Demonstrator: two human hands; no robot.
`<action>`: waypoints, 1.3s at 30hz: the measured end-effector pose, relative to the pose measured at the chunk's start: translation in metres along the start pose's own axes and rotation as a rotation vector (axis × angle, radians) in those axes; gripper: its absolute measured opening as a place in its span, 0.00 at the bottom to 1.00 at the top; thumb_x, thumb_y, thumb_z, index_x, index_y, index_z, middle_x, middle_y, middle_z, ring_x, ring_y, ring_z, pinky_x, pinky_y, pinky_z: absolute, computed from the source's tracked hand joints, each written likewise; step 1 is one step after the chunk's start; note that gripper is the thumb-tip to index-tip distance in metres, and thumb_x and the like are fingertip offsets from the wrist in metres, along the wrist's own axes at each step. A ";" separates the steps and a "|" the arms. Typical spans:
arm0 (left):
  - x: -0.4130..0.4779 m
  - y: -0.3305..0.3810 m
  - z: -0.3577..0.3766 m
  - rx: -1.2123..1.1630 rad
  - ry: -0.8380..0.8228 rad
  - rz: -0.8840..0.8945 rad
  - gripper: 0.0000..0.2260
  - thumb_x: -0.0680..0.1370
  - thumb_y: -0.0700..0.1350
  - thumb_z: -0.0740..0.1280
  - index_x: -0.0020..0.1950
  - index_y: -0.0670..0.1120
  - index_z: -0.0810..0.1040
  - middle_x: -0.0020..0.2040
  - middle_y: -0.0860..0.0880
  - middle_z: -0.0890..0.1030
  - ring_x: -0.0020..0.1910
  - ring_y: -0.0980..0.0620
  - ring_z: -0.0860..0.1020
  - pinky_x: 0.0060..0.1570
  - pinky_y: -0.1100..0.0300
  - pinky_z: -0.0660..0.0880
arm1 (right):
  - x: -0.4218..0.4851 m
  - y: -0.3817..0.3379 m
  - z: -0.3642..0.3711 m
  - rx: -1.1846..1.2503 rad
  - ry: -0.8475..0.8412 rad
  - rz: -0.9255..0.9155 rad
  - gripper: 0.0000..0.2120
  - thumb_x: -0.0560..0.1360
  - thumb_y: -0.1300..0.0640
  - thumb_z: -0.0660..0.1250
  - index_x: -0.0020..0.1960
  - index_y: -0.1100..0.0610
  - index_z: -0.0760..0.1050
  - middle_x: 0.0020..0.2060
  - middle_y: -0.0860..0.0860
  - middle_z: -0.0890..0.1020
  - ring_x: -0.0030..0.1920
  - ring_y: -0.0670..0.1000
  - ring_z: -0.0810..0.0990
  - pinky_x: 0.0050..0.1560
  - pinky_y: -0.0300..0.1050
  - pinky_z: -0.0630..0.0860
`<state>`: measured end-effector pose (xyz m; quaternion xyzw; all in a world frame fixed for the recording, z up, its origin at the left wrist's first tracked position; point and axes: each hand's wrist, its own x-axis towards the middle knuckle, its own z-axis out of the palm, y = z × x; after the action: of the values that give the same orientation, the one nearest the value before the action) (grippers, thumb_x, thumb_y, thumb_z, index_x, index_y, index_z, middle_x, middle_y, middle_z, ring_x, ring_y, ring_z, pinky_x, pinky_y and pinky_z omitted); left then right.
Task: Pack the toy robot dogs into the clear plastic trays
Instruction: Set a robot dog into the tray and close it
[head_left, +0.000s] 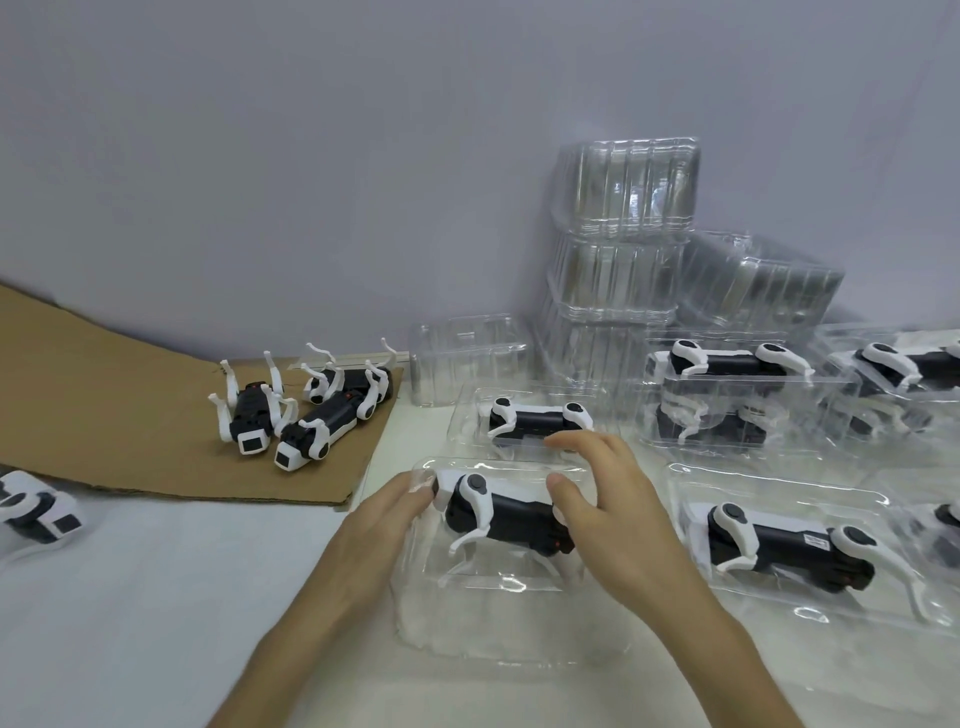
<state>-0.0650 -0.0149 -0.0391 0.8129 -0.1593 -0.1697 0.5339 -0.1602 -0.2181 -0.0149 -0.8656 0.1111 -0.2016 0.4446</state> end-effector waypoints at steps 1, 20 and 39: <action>0.000 0.000 -0.001 -0.017 0.002 0.020 0.18 0.75 0.64 0.56 0.59 0.64 0.80 0.54 0.59 0.84 0.55 0.61 0.81 0.58 0.54 0.74 | 0.000 0.000 0.000 0.034 0.014 0.018 0.12 0.81 0.56 0.62 0.61 0.41 0.72 0.61 0.37 0.71 0.55 0.20 0.64 0.51 0.16 0.60; -0.006 0.011 -0.016 -0.420 -0.051 0.149 0.29 0.66 0.58 0.74 0.68 0.60 0.75 0.60 0.47 0.83 0.56 0.41 0.83 0.49 0.50 0.81 | -0.006 -0.014 0.009 0.445 0.064 0.148 0.23 0.75 0.58 0.72 0.63 0.39 0.70 0.59 0.32 0.75 0.54 0.20 0.68 0.51 0.27 0.68; -0.003 0.007 -0.019 -0.540 0.146 0.348 0.22 0.73 0.50 0.69 0.67 0.56 0.77 0.56 0.51 0.83 0.44 0.52 0.84 0.38 0.58 0.81 | -0.003 -0.018 -0.008 0.603 -0.113 0.140 0.36 0.62 0.42 0.76 0.67 0.35 0.69 0.53 0.40 0.84 0.53 0.40 0.83 0.51 0.39 0.73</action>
<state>-0.0595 -0.0006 -0.0251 0.6126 -0.2064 -0.0534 0.7611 -0.1667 -0.2124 0.0037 -0.6950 0.0810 -0.1457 0.6995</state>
